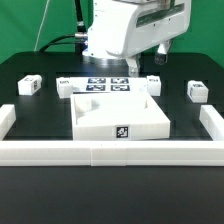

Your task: Assemble one leg

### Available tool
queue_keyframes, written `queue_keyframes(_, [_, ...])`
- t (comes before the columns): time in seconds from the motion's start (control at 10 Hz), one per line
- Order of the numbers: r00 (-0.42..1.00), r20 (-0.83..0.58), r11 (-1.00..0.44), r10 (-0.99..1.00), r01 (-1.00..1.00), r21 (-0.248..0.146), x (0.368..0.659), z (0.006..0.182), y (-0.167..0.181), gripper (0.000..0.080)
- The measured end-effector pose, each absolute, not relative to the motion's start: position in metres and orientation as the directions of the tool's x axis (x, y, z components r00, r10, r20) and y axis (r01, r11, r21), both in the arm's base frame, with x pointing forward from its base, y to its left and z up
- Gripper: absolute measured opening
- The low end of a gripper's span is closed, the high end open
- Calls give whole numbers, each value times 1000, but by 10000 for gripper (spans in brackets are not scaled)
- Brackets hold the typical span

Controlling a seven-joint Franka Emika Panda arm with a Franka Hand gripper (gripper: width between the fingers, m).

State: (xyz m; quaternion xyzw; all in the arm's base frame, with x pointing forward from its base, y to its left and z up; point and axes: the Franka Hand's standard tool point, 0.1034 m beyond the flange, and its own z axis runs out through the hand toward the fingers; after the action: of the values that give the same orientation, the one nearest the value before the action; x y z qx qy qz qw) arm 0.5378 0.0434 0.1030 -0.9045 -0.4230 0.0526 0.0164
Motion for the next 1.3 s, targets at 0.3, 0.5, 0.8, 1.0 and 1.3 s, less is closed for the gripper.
queue_keyframes(0.3, [636, -84, -642, 767, 763, -77, 537, 103, 43, 649])
queue_keyframes(0.5, [636, -85, -642, 767, 763, -77, 537, 102, 43, 649])
queue_keyframes(0.8, [636, -86, -642, 767, 763, -78, 537, 102, 43, 649])
queue_keyframes(1.0, [636, -86, -642, 767, 763, -79, 536, 101, 43, 649])
queue_keyframes(1.3, [526, -38, -528, 850, 848, -51, 534, 90, 35, 649])
